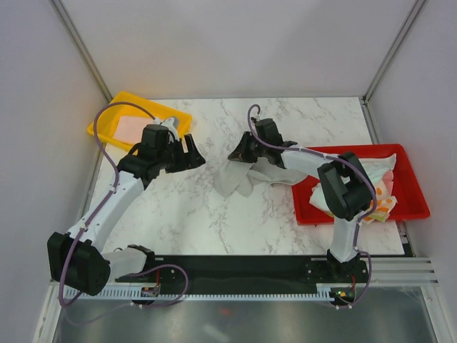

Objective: Fold and stack the towels
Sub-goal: Move the towel to the center of the board

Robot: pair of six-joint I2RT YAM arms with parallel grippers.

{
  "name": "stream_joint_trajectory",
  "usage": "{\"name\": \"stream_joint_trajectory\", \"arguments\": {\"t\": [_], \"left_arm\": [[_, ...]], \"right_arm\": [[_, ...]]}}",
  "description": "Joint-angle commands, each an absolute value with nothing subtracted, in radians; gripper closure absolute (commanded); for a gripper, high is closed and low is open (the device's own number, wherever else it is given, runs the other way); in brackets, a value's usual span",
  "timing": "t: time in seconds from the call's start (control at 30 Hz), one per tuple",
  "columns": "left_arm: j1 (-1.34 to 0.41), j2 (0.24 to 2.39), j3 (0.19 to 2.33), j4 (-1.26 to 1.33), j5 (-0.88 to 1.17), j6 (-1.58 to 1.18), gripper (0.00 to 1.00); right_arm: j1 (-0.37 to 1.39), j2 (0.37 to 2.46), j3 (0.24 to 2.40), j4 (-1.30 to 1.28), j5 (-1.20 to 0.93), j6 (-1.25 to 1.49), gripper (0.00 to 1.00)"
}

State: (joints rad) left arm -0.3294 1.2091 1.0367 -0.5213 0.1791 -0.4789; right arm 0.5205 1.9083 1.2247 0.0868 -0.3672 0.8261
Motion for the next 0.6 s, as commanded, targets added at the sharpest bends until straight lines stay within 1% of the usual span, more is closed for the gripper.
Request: {"name": "stream_joint_trajectory", "arguments": {"t": [0.0,0.03,0.07,0.1,0.2,0.27,0.37,0.43,0.47,0.57], "left_arm": [[-0.333,1.206,1.014,-0.489,0.21,-0.523,0.19],[-0.333,1.206,1.008,-0.488,0.206,-0.529,0.19],[-0.331,1.201,1.005,-0.489,0.181,-0.535,0.2],[-0.331,1.189,1.005,-0.488,0.169,-0.544,0.2],[-0.299,1.163,1.031,-0.506,0.156,-0.526,0.2],[-0.266,1.128,1.06,-0.517,0.163,-0.523,0.19],[-0.148,1.074,1.063,-0.517,0.221,-0.543,0.16],[-0.101,1.069,1.057,-0.499,0.297,-0.577,0.16],[-0.074,1.075,1.055,-0.492,0.317,-0.589,0.16],[-0.04,1.127,1.068,-0.491,0.376,-0.623,0.16]], "right_arm": [[0.512,1.91,1.363,-0.093,-0.289,0.692,0.75],[0.512,1.892,1.376,-0.133,-0.263,0.648,0.68],[0.517,1.843,1.374,-0.181,-0.202,0.558,0.59],[0.518,1.82,1.374,-0.21,-0.168,0.517,0.57],[0.554,1.738,1.362,-0.305,-0.056,0.364,0.55],[0.596,1.711,1.323,-0.313,-0.058,0.318,0.57],[0.699,1.675,1.263,-0.285,-0.042,0.175,0.59],[0.762,1.683,1.243,-0.266,-0.006,0.059,0.58],[0.814,1.709,1.241,-0.265,0.023,0.034,0.58],[0.885,1.768,1.256,-0.256,0.047,-0.034,0.58]]}}
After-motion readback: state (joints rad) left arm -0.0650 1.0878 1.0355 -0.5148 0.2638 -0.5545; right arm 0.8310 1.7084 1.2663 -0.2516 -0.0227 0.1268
